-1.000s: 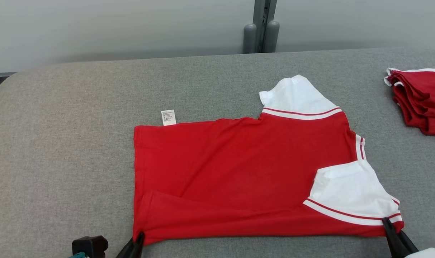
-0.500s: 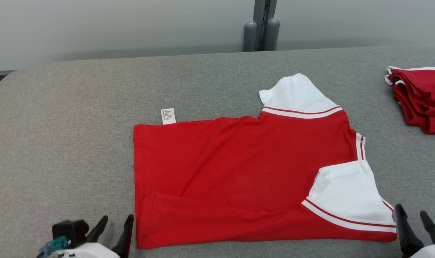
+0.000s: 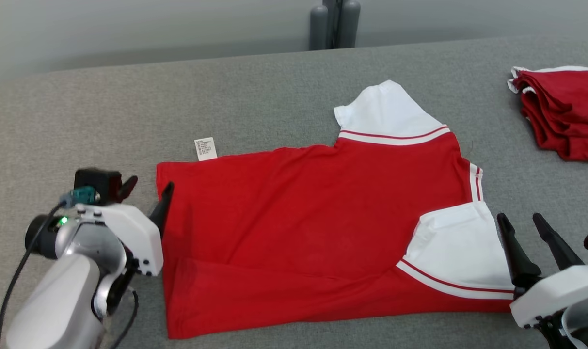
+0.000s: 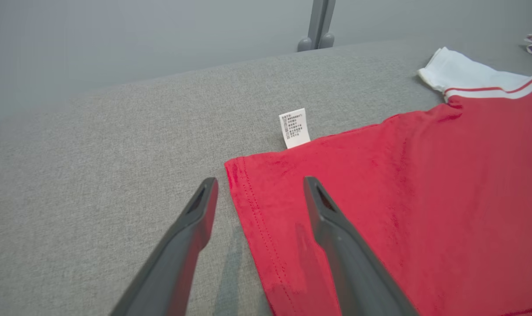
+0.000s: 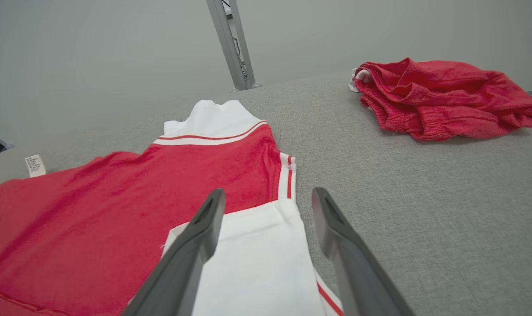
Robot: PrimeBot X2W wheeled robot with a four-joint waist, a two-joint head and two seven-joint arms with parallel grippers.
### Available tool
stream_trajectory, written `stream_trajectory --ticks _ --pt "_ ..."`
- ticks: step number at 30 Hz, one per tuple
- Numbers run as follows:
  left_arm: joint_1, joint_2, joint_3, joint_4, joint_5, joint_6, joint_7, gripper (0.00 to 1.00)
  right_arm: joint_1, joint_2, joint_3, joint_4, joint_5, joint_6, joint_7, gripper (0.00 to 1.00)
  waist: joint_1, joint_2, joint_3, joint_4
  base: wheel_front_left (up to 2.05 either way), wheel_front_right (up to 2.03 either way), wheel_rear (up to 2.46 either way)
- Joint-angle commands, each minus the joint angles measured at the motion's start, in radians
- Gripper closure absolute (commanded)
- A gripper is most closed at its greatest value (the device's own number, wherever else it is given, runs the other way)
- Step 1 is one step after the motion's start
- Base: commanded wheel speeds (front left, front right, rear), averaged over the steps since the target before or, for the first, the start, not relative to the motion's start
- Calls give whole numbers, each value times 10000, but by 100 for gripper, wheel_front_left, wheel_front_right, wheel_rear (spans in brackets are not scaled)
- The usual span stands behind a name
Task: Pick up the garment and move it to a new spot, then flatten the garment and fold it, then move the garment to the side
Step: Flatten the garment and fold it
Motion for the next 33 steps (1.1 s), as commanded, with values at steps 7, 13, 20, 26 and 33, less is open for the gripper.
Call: stream_trajectory --ticks 7,13,20,26,33 --pt "-1815 164 -370 2246 546 -337 204 0 -748 -413 791 135 255 0 -42 0 0 -1 532 -402 0 0 0" --pt "-2669 68 -564 3724 799 -544 -96 0 -1089 -627 1160 330 398 0 -175 0 0 -1 728 -583 0 0 0" --pt "-3297 -143 -860 4816 948 -825 -360 0 -1312 -784 1393 552 512 0 -293 0 0 -1 869 -715 0 0 0" --pt "-3730 -149 -1111 5644 1137 -935 -338 0 -1557 -860 1634 658 583 0 -310 0 0 -1 1013 -879 0 0 0" --pt "-4011 -351 -1422 6214 1160 -1297 -345 0 -1783 -989 1752 759 683 0 -361 0 0 -1 1113 -999 0 0 0"
